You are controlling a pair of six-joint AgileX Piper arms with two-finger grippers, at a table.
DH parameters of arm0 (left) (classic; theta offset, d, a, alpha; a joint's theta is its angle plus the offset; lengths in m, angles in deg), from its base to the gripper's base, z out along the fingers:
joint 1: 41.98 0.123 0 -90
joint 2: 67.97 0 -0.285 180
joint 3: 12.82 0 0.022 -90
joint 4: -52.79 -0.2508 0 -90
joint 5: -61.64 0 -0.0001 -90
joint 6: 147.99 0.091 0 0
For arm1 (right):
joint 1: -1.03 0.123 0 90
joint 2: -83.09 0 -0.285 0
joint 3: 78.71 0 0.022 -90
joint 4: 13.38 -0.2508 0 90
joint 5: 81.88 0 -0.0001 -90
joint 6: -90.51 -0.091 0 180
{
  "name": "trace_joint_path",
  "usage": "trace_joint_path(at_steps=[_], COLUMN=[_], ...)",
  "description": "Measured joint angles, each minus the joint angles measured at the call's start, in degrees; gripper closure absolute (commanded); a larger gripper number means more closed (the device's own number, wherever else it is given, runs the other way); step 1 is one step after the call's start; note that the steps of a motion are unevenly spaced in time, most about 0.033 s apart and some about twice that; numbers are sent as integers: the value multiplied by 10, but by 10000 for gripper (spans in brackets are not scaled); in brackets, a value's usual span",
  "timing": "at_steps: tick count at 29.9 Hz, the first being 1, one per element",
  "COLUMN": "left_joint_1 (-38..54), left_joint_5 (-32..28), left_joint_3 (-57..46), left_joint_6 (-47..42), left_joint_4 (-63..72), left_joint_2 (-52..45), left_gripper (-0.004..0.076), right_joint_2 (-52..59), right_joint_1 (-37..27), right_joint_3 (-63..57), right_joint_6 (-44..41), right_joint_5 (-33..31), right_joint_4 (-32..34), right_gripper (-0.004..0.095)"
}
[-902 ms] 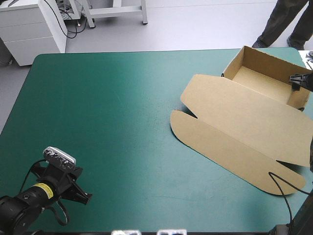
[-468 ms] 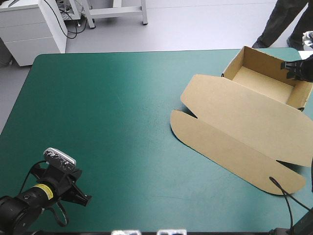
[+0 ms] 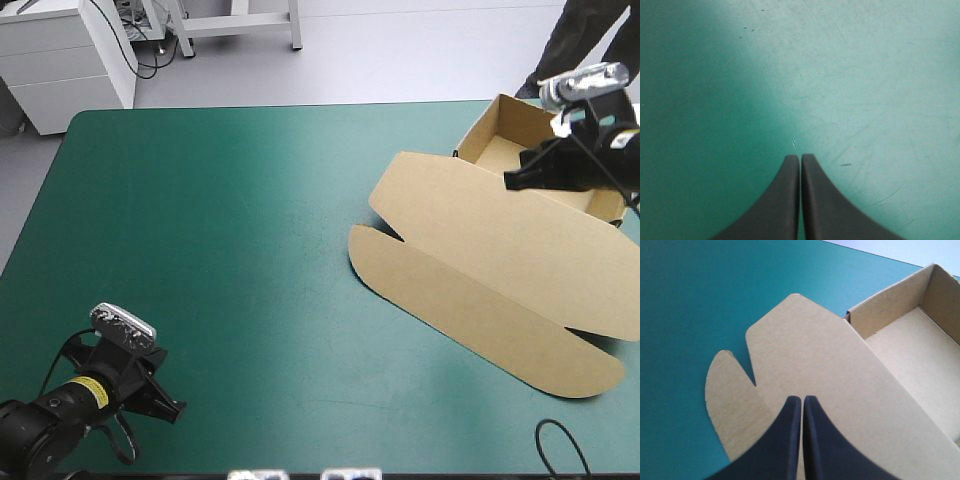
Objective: Fold the box
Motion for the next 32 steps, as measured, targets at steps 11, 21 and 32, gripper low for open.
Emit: trace_joint_path(at_steps=[11, 21, 32], left_joint_1=[0, 0, 0], left_joint_5=[0, 0, 6], left_joint_3=[0, 0, 0], left_joint_6=[0, -3, -7], left_joint_4=[1, 1, 14], left_joint_2=[0, 0, 0], left_gripper=[731, 731, 731], right_joint_2=[307, 520, 602], right_joint_1=[21, 21, 21], right_joint_3=[-342, -553, -622], right_joint_6=[29, 41, 37], right_joint_5=[72, 84, 81], right_joint_4=[-17, -11, -4], right_gripper=[908, 908, 908])
